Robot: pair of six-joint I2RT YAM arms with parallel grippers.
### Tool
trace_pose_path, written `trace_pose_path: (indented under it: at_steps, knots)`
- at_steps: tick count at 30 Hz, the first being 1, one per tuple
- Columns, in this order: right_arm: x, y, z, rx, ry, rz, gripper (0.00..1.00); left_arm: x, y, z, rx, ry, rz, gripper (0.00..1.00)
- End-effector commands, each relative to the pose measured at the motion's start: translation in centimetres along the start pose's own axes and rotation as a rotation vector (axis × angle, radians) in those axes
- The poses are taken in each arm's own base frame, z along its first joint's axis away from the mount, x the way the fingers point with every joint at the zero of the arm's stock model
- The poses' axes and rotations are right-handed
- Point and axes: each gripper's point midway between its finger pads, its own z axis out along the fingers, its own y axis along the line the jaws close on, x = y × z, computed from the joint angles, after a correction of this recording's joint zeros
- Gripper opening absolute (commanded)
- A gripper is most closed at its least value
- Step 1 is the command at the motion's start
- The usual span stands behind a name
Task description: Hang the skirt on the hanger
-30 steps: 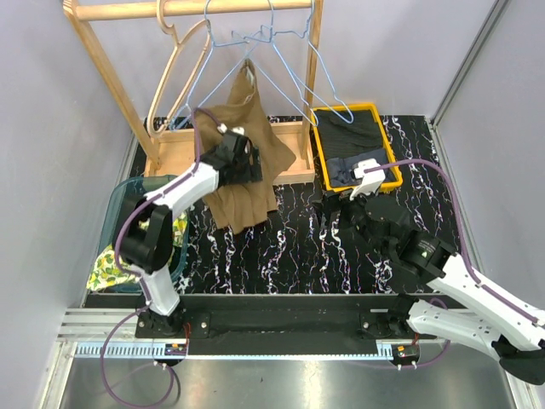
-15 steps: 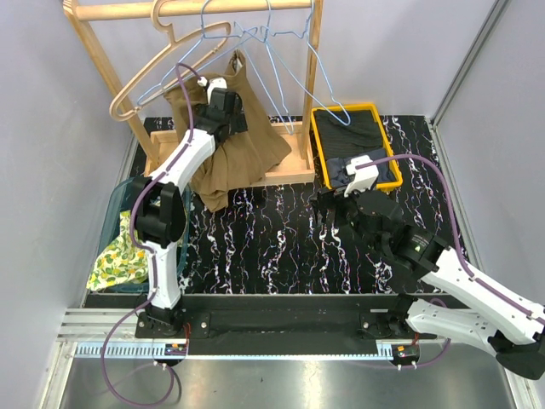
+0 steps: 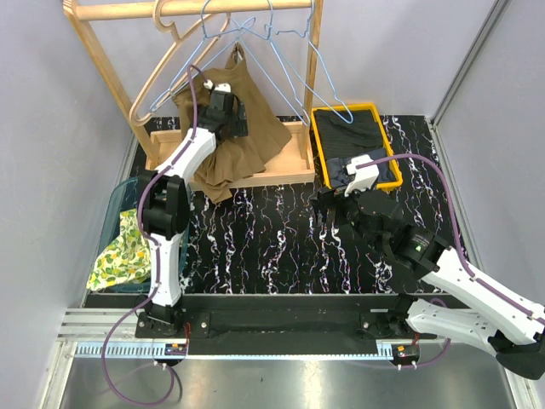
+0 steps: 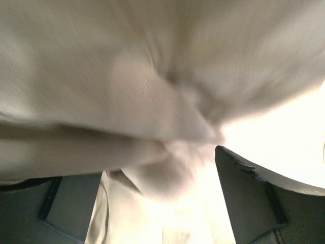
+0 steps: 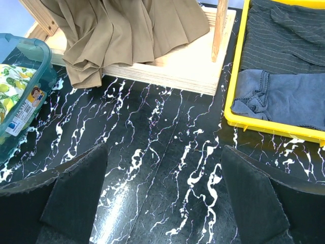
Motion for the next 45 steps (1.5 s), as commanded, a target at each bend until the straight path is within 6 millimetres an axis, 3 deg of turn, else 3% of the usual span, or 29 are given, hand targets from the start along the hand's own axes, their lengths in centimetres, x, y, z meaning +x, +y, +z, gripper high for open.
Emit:
trace_pose_path:
  at_steps: [1, 2, 3, 4, 5, 7, 8, 10, 11, 13, 14, 15, 16, 17, 18, 19, 20, 21, 23, 24, 25, 28, 32, 37, 41, 45]
  knots:
    - [-2.3, 0.4, -0.5, -0.011, -0.053, 0.046, 1.0, -1.3, -1.0, -5.0, 0.111, -0.036, 0.01, 0.92]
    - [-2.2, 0.5, -0.4, -0.01, -0.049, 0.047, 1.0, -1.4, -1.1, -6.0, 0.12, -0.044, 0.025, 0.94]
    - [-2.0, 0.4, -0.3, -0.006, -0.044, 0.049, 1.0, -2.4, -1.6, -8.2, 0.142, -0.078, 0.027, 0.94]
    - [-2.1, 0.2, -0.2, 0.009, -0.047, 0.062, 1.0, -1.6, -1.7, -8.9, 0.151, -0.066, 0.042, 0.95]
    - [-1.9, 0.2, -0.1, 0.014, -0.039, 0.063, 1.0, -2.4, -2.4, -11.3, 0.177, -0.097, 0.057, 0.95]
    - [-1.7, 0.1, 0.0, 0.025, -0.029, 0.082, 1.0, -1.0, -2.7, -12.8, 0.18, -0.08, 0.081, 0.96]
    - [-1.3, 0.0, 0.0, 0.033, -0.019, 0.084, 1.0, -1.6, -3.2, -15.2, 0.204, -0.11, 0.085, 0.96]
    - [-1.0, -0.2, 0.1, 0.047, -0.009, 0.103, 1.0, 0.1, -3.2, -16.6, 0.217, -0.084, 0.091, 0.97]
    - [-0.5, -0.3, 0.0, 0.055, 0.008, 0.101, 1.0, -0.3, -3.6, -18.7, 0.246, -0.111, 0.083, 0.97]
    - [0.3, -0.5, -0.1, 0.063, 0.031, 0.12, 0.99, 1.8, -3.6, -20.0, 0.275, -0.089, 0.099, 0.99]
    - [0.6, -0.5, -0.1, 0.064, 0.037, 0.126, 1.0, 1.5, -3.7, -22.1, 0.304, -0.117, 0.094, 0.99]
    - [0.8, -0.5, -0.2, 0.062, 0.044, 0.138, 1.0, 3.1, -3.2, -22.4, 0.304, -0.091, 0.095, 0.99]
    - [1.5, -0.5, -0.2, 0.06, 0.06, 0.139, 1.0, 3.6, -3.1, -23.3, 0.328, -0.086, 0.076, 0.99]
    - [1.8, -0.5, -0.3, 0.056, 0.066, 0.144, 1.0, 3.1, -2.5, -25.4, 0.347, -0.123, 0.053, 0.99]
    - [2.1, -0.3, -0.3, 0.049, 0.075, 0.156, 1.0, 4.8, -1.6, -25.6, 0.335, -0.095, 0.052, 0.99]
    - [2.8, -0.3, -0.2, 0.048, 0.089, 0.154, 1.0, 5.1, -0.9, -26.4, 0.332, -0.102, 0.045, 0.99]
    - [3.1, -0.2, -0.2, 0.044, 0.095, 0.157, 1.0, 4.6, 0.2, -28.5, 0.33, -0.149, 0.023, 0.99]
    - [3.4, -0.1, -0.2, 0.035, 0.105, 0.161, 1.0, 6.5, 1.6, -28.7, 0.294, -0.115, 0.028, 0.99]
    - [4.2, 0.1, 0.0, 0.03, 0.128, 0.157, 1.0, 6.7, 4.8, -30.5, 0.2, -0.16, -0.009, 0.99]
    - [4.4, 0.4, 0.0, 0.017, 0.137, 0.161, 1.0, 8.5, 6.4, -30.5, 0.141, -0.118, -0.003, 0.99]
    - [4.8, 0.5, 0.1, 0.013, 0.147, 0.158, 1.0, 8.5, 8.3, -31.1, 0.068, -0.14, -0.036, 0.99]
    - [5.5, 0.7, 0.3, 0.002, 0.169, 0.157, 1.0, 11.5, 12.5, -30.3, -0.122, -0.066, -0.082, 0.99]
    - [5.9, 1.1, 0.3, -0.017, 0.184, 0.164, 1.0, 15.0, 15.7, -27.8, -0.262, 0.075, -0.124, 0.99]
    - [5.8, 1.0, 0.0, -0.019, 0.176, 0.172, 1.0, 18.3, 17.6, -24.1, -0.367, 0.229, -0.119, 0.99]
    - [5.8, 0.7, -0.1, -0.006, 0.162, 0.196, 1.0, 19.1, 17.0, -22.4, -0.335, 0.315, -0.121, 0.99]
    - [5.8, 0.5, -0.3, 0.0, 0.155, 0.208, 1.0, 19.9, 17.3, -21.9, -0.34, 0.365, -0.106, 0.44]
